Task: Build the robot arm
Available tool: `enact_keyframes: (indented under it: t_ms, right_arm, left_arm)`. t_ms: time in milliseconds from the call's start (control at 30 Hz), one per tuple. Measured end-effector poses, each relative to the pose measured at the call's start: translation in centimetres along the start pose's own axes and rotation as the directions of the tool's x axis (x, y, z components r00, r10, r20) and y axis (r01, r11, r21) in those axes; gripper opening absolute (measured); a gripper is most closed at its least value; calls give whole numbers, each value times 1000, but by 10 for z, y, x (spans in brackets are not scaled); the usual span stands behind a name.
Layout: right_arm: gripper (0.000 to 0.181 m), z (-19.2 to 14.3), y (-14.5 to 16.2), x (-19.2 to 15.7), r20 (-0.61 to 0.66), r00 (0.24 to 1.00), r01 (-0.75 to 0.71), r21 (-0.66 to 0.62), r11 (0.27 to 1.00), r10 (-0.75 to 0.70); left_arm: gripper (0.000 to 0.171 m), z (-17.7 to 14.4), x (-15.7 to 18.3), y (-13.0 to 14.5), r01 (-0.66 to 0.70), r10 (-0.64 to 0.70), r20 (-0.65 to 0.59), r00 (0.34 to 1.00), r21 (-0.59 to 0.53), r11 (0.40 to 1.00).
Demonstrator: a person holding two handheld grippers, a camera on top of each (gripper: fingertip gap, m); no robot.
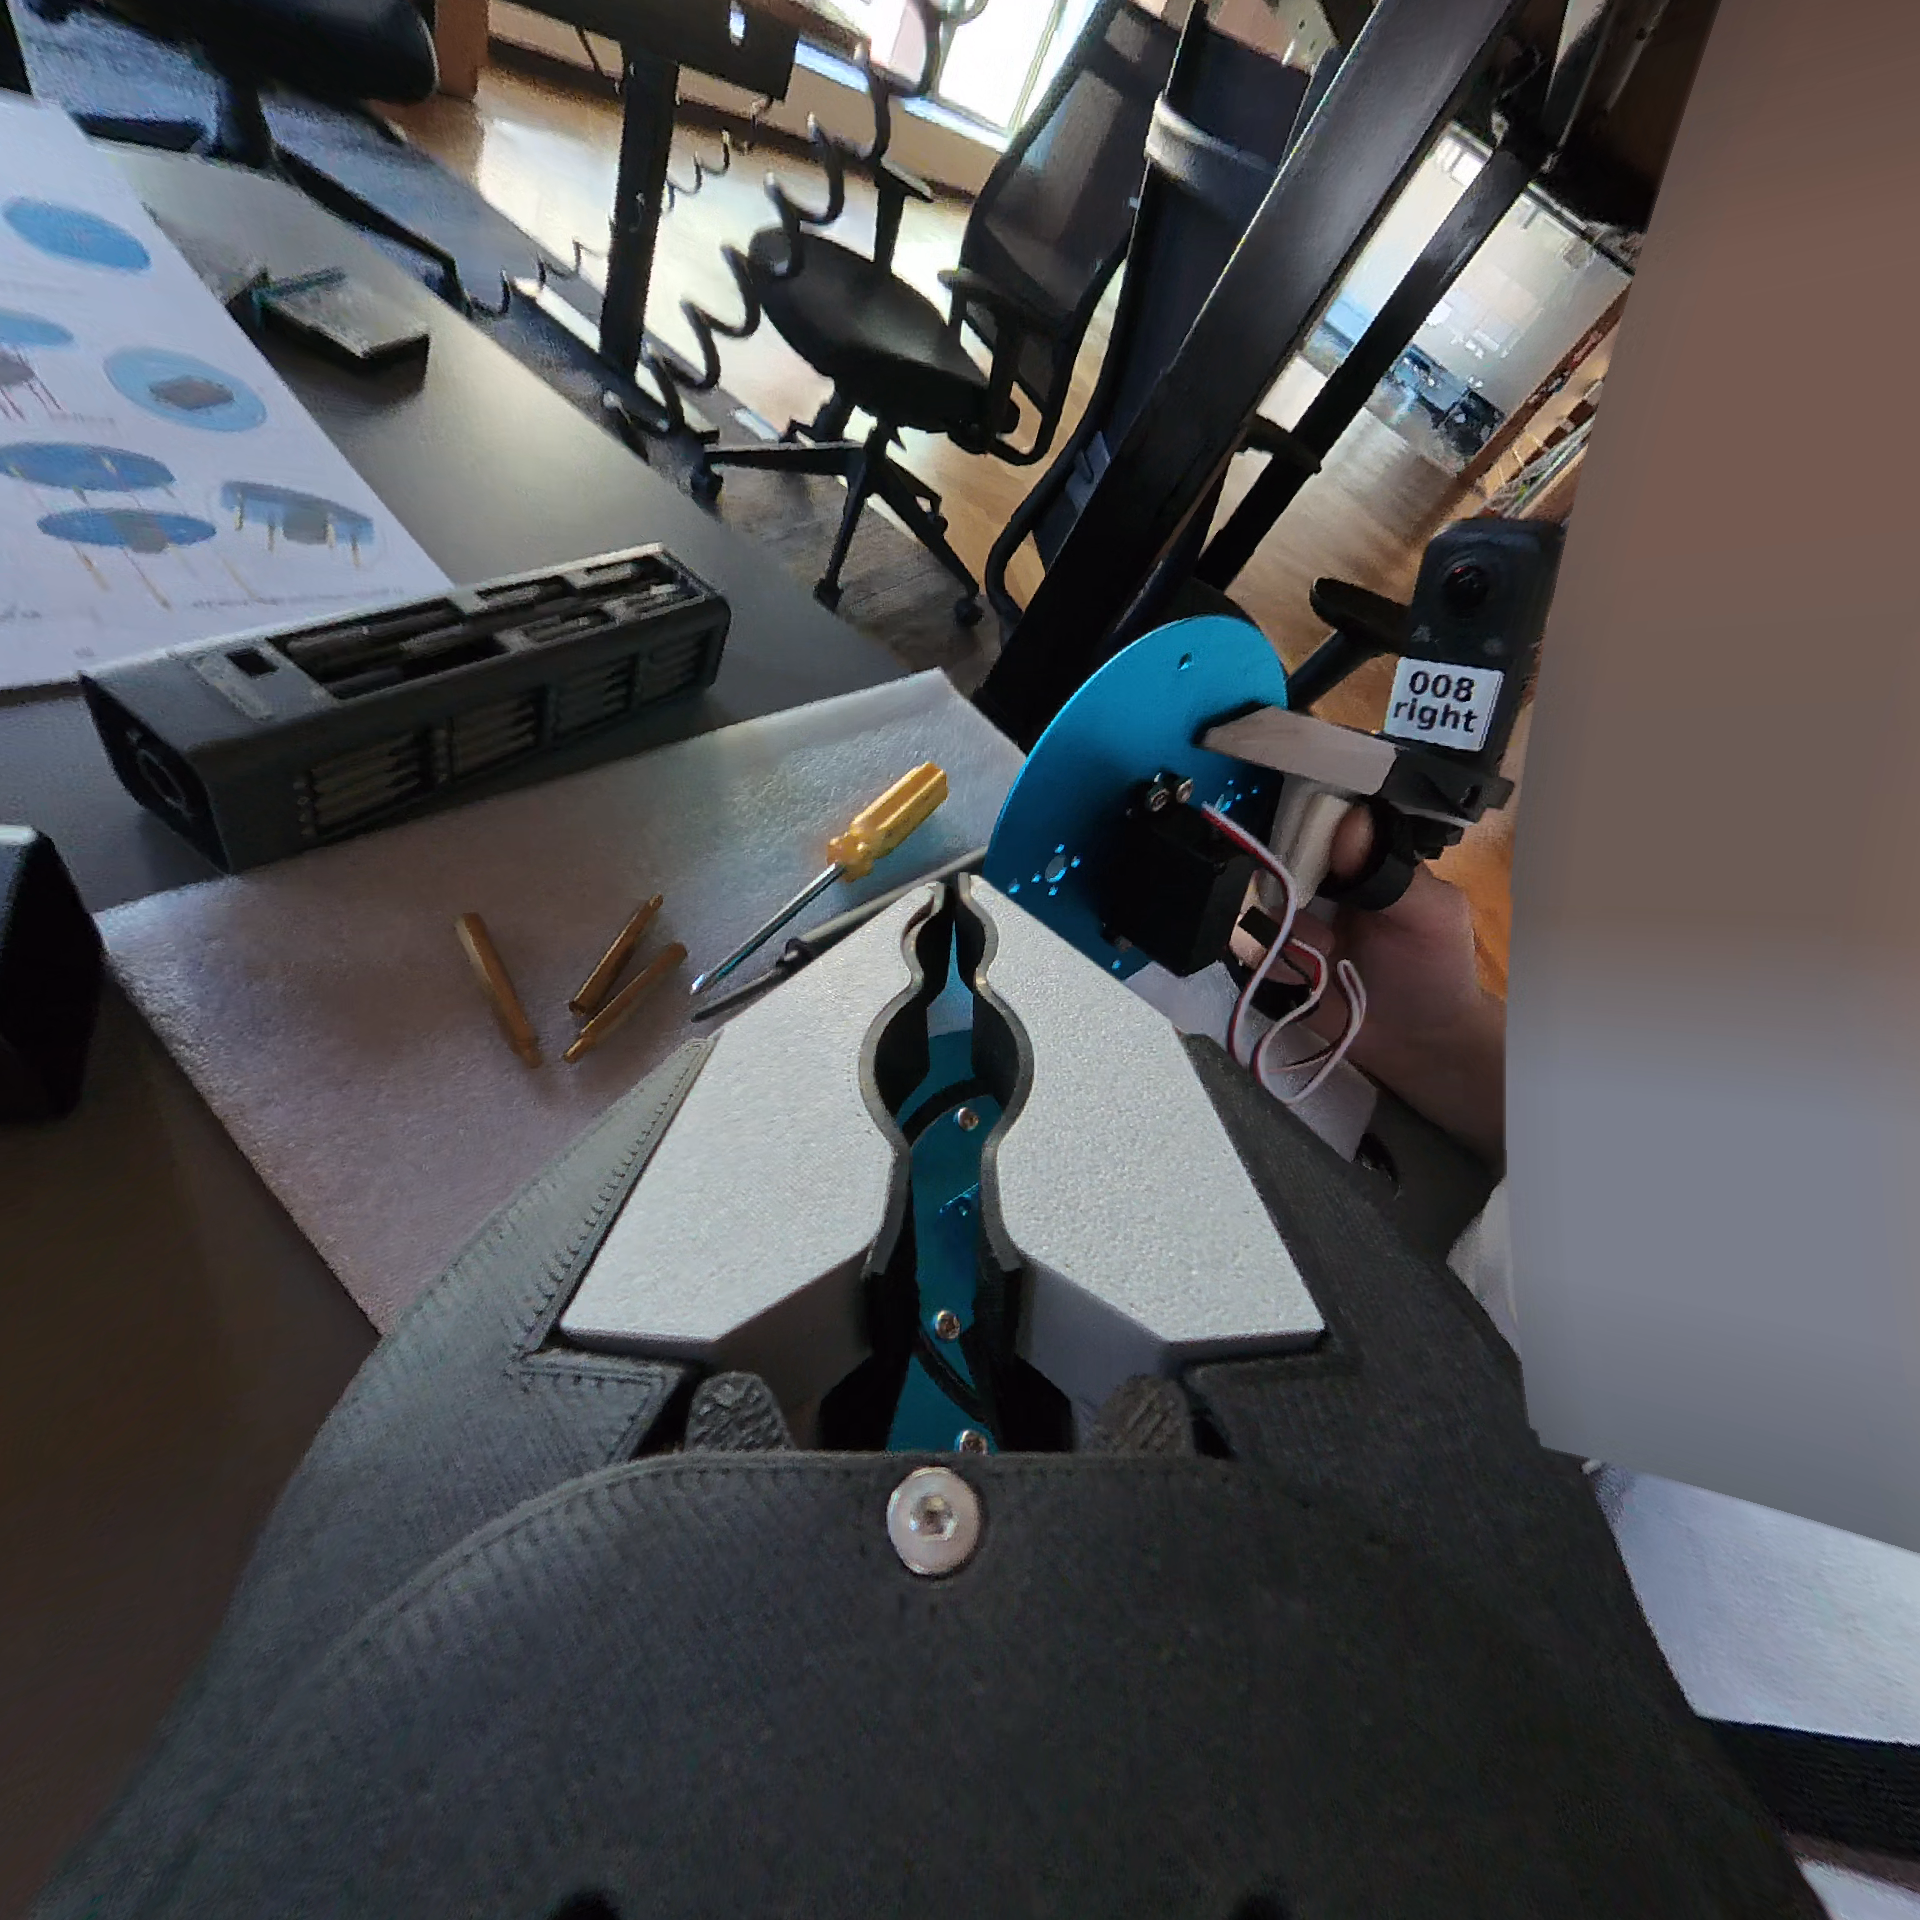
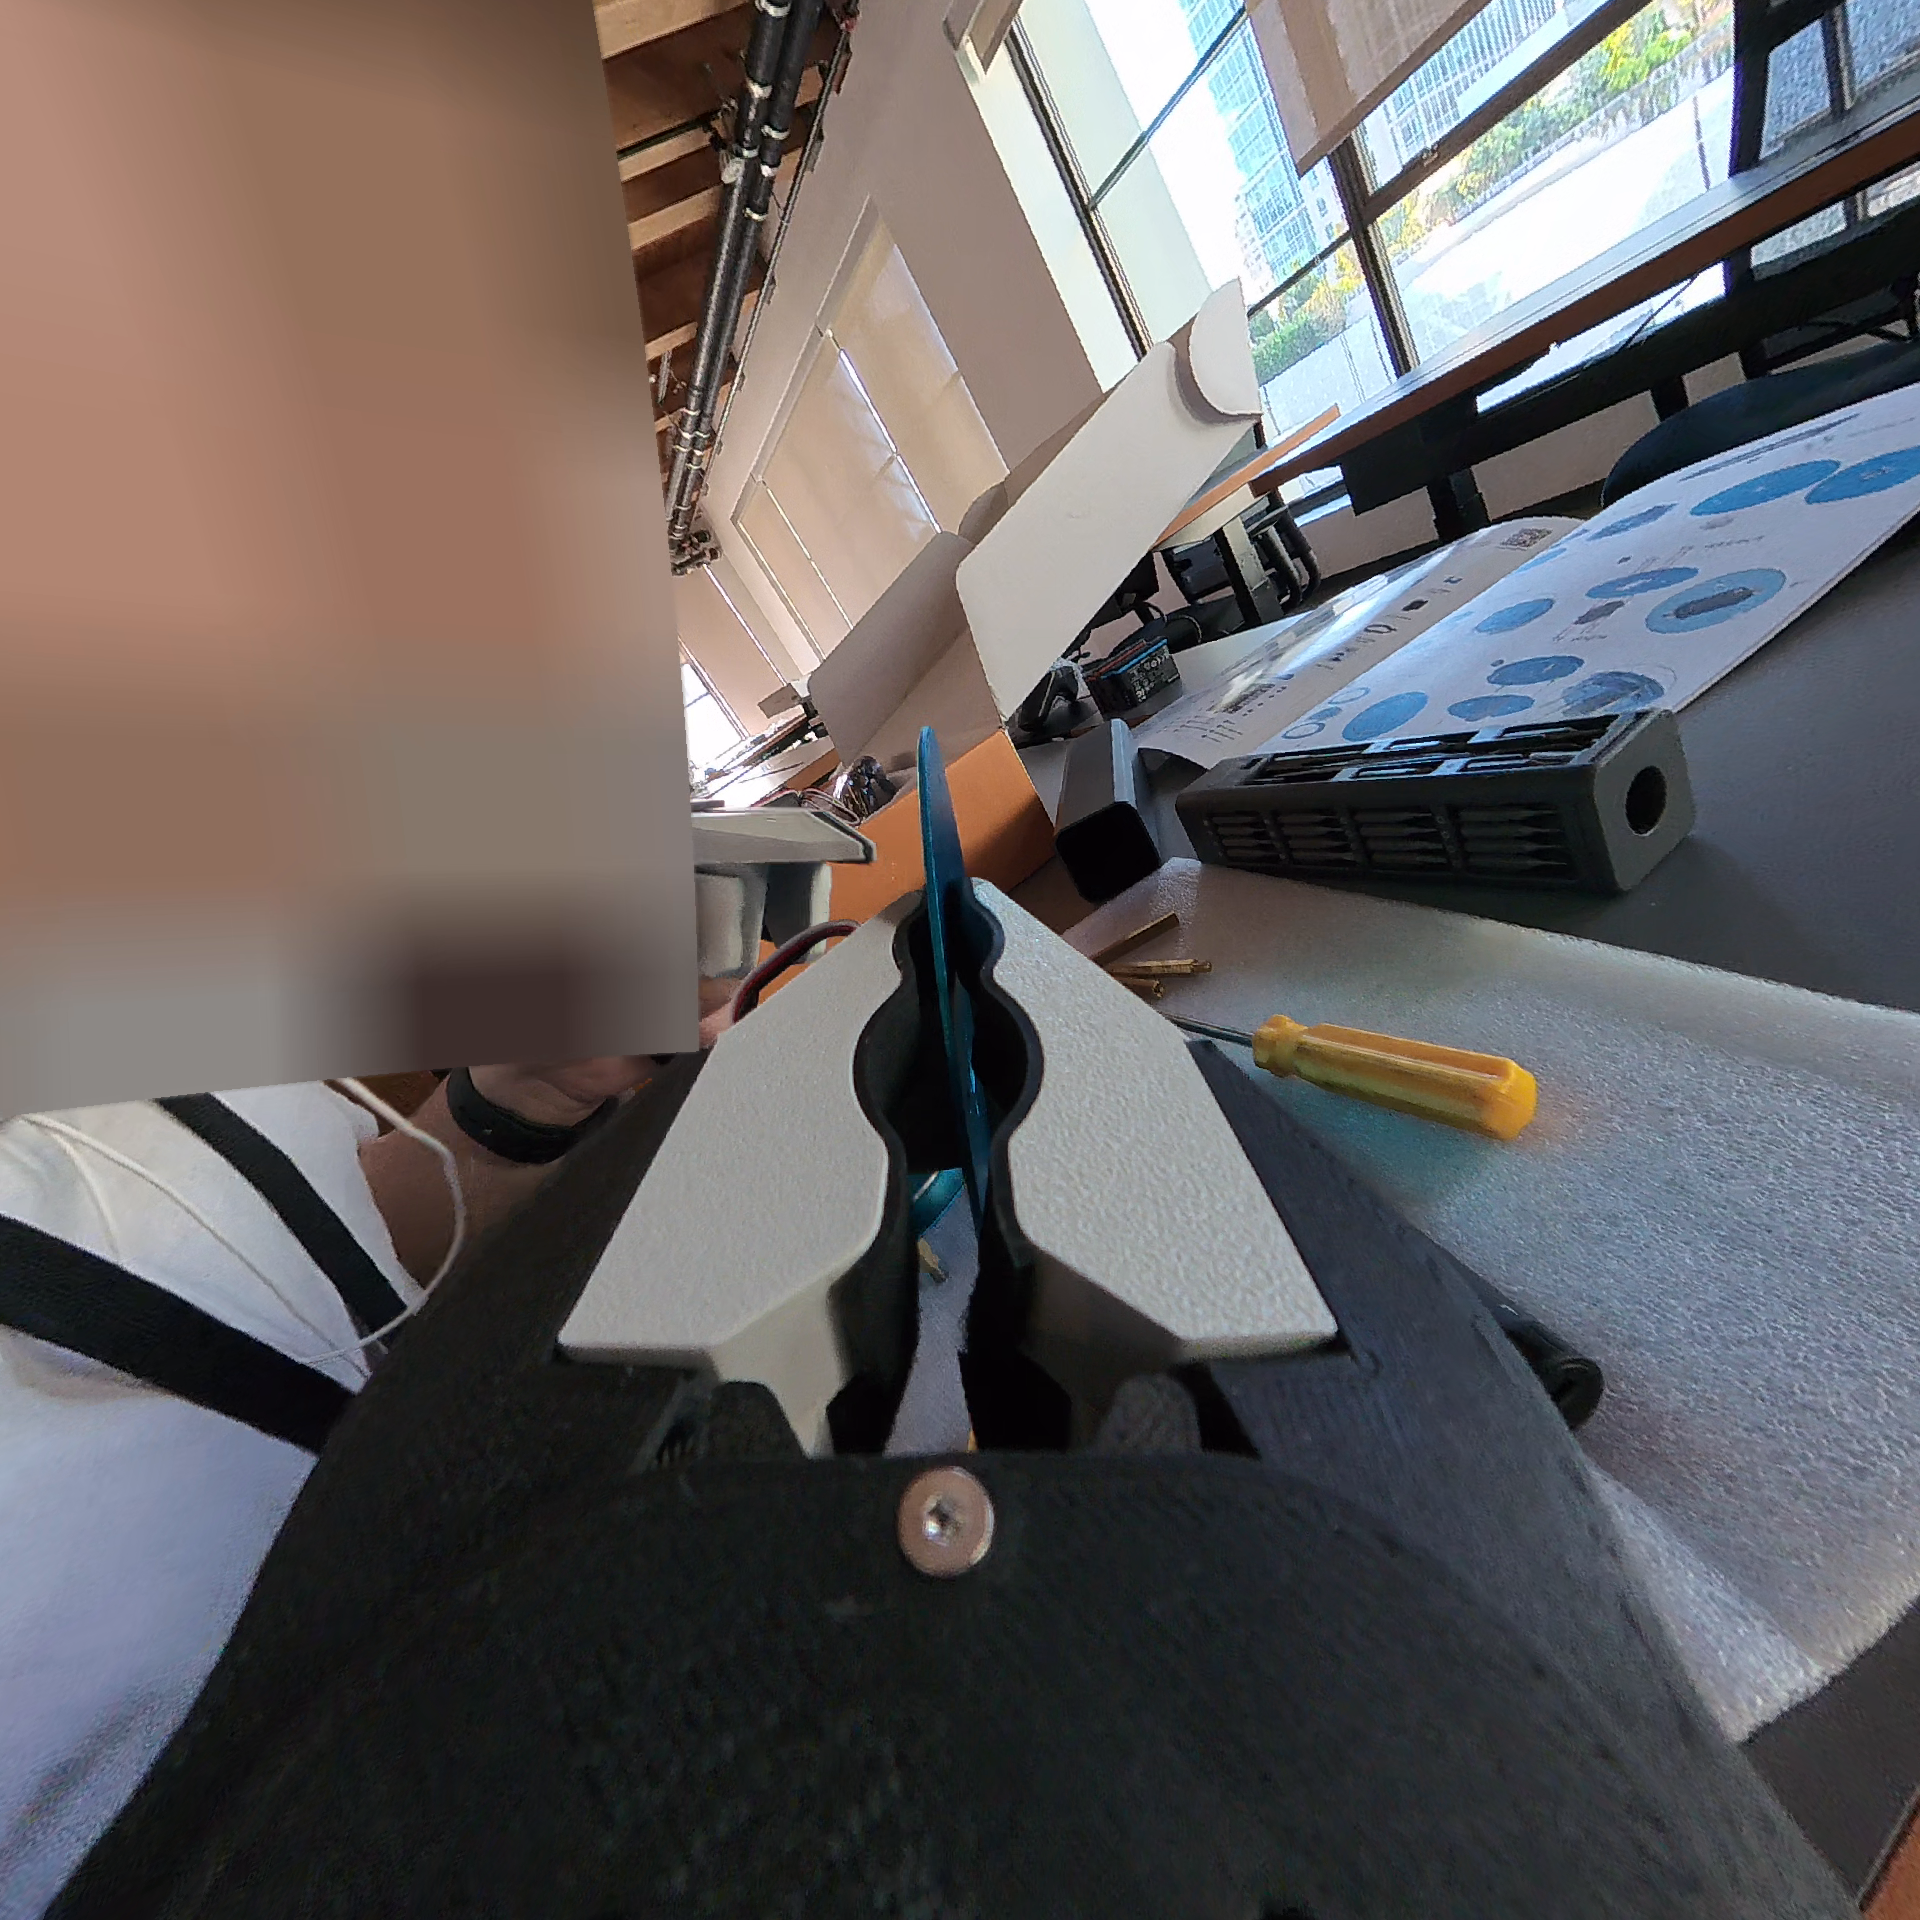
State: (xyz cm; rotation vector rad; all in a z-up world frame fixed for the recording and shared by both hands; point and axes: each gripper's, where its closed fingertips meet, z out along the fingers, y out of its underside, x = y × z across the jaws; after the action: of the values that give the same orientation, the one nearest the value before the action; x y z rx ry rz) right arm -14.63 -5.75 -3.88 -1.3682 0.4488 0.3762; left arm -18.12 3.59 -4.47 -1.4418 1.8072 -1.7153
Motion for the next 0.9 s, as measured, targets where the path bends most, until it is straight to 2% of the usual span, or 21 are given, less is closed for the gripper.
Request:
enact_keyframes:
  t_ms: [133,233,300,400,467,533,600,700,800,900]
  right_arm:
    - [1,0,-5,-8,25,1000,7,18,1000,-7]
    - [0,-3,-12,-15,32,999,23,47,999,-24]
    - [0,-5,-19,-21,45,999,16,75,997,-20]
    - [0,-9,-25,-27,43,998,42,98,994,-47]
    - [0,-12,-27,-29,21,997,75,103,992,-77]
    - [0,-17,-33,-33,7,995,102,134,986,-104]
    - [0,-21,-39,-35,-2,993,113,163,980,-114]
    - [0,-22,-40,-31,-21,993,116,169,979,-114]
    - [0,-23,-39,-28,-31,993,115,166,979,-111]
    - [0,-24,-40,-27,-45,992,125,168,978,-119]
  left_arm:
    - [0,-9,4,-11,-106,105,52,993,6,994]
    - [0,-12,25,-18,-140,140,-9,990,5,990]
    - [1,-15,39,-19,-192,191,-41,981,-34,981]
    - [14,-27,63,-21,-277,271,-86,959,-67,959]
    - [23,-38,75,-8,-371,362,-86,928,-130,919]
    - [37,-49,70,17,-515,529,3,849,-223,828]
    - [52,-54,69,50,-634,676,55,735,-299,713]
    - [57,-52,65,91,-727,808,77,584,-394,563]
    - [63,-47,52,104,-781,902,85,423,-471,410]
    - [61,-41,43,110,-803,959,48,280,-535,261]
